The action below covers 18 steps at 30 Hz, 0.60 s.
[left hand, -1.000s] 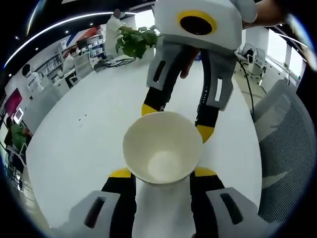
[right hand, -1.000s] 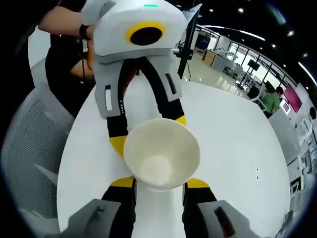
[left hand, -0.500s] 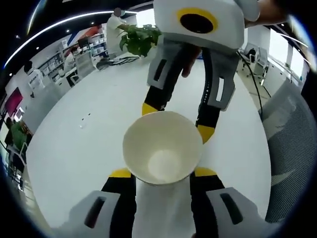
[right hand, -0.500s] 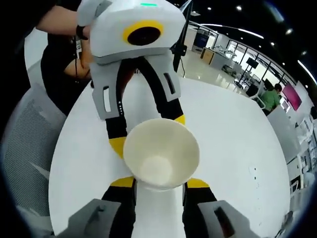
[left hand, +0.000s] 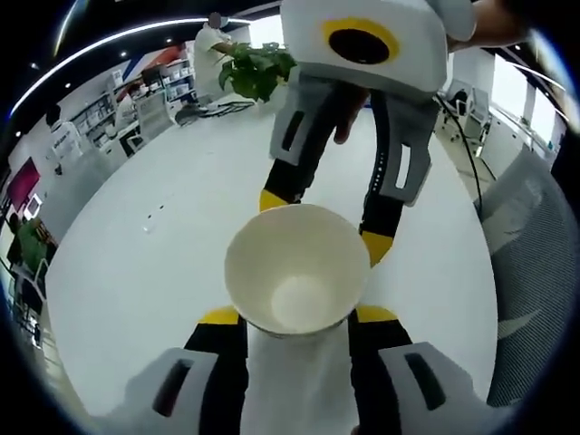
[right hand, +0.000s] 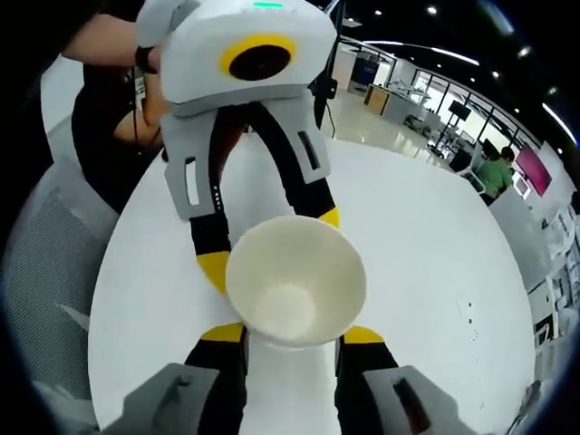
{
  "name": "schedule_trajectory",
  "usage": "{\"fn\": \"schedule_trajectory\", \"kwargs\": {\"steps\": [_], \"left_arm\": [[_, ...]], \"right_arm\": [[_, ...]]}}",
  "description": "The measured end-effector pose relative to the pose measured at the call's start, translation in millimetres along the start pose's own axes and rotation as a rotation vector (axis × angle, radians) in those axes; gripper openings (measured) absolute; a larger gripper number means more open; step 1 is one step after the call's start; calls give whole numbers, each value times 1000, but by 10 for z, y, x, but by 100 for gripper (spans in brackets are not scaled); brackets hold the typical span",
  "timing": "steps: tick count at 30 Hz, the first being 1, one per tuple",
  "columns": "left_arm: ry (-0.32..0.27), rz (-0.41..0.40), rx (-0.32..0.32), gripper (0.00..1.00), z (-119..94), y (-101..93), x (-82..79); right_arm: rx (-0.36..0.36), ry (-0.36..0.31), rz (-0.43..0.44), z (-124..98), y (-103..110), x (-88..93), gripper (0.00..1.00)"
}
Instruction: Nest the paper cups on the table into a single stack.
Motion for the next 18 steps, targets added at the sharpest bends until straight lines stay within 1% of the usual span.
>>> {"fn": "schedule_trajectory", "kwargs": {"steps": [3, 6, 10, 14, 17, 18], "left_arm": [[-1, -1, -8, 48, -19, 14, 4], [-1, -8, -18, 52, -56, 25, 26], [-6, -26, -32, 55, -104, 60, 59], [-22, -57, -40, 59, -183, 11, 88], [-32, -70, -48, 63, -198, 10, 104], [-41, -80, -68, 66, -223, 5, 128]], "right_arm": [[9, -8, 11, 7, 6, -28, 41], [18, -4, 23, 10, 1, -19, 47], [36, -8, 62, -22, 24, 13, 53], [48, -16, 92, -74, 83, 32, 56], [79, -30, 135, -100, 92, 46, 60], [82, -37, 147, -123, 105, 42, 61]]}}
Point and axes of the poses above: the point that each gripper's makers call its tool centre point, and the gripper's own axes: z roughly forward along the fingers, y roughly to its left, x roughly out of its underside, the point moved 10 cm from there along -z, roughly backward along the fingers, and after that the axes turned 14 degrees about -z, right-handed, at the moved point
